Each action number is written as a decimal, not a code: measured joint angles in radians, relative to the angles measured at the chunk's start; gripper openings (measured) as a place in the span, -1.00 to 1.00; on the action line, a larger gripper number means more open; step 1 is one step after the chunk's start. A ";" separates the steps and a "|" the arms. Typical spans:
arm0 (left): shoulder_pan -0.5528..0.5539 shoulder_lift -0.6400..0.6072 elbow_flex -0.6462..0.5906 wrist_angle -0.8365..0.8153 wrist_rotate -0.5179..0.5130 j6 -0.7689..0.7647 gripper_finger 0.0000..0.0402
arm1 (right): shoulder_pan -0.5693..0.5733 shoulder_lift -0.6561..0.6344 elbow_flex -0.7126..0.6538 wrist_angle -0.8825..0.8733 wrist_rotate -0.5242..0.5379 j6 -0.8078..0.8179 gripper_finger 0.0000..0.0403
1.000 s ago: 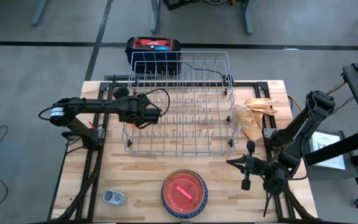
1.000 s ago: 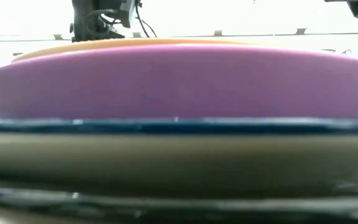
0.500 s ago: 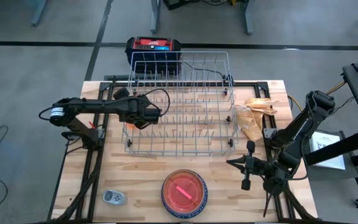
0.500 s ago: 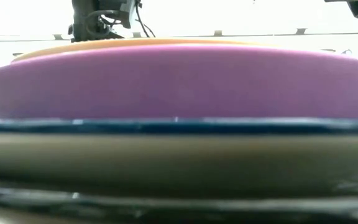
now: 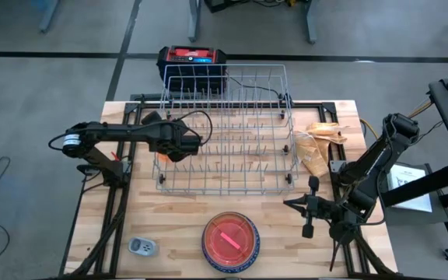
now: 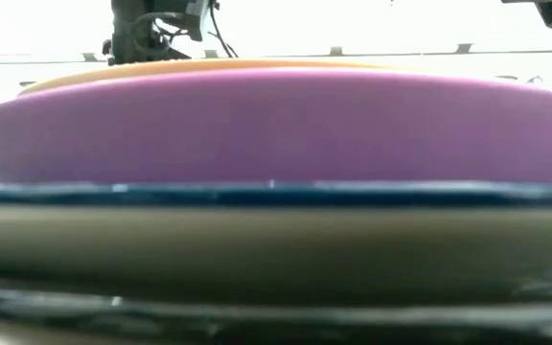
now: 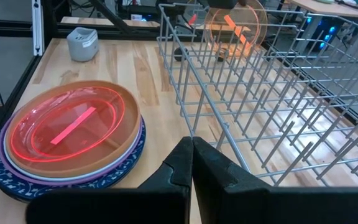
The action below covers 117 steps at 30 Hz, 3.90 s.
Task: Sort dishes
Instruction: Put the orange plate into the dish rack, then put the pink plate into the dish rack
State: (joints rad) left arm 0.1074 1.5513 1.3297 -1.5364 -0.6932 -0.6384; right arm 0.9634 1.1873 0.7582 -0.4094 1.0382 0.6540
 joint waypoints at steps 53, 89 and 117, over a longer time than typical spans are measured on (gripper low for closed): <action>-0.680 0.330 0.399 0.431 0.181 0.376 -0.45 | 0.001 0.000 -0.001 0.005 -0.105 0.001 -1.00; -0.626 0.477 0.385 0.600 0.371 0.187 -0.59 | 0.001 0.000 -0.001 0.049 -0.183 0.019 -1.00; -0.605 0.477 0.333 0.634 0.382 0.158 -0.40 | 0.001 0.026 -0.001 0.048 -0.183 0.042 -1.00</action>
State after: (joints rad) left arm -0.4972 2.0281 1.6626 -0.9023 -0.3111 -0.4808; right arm 0.9642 1.2137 0.7570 -0.3611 0.8555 0.6956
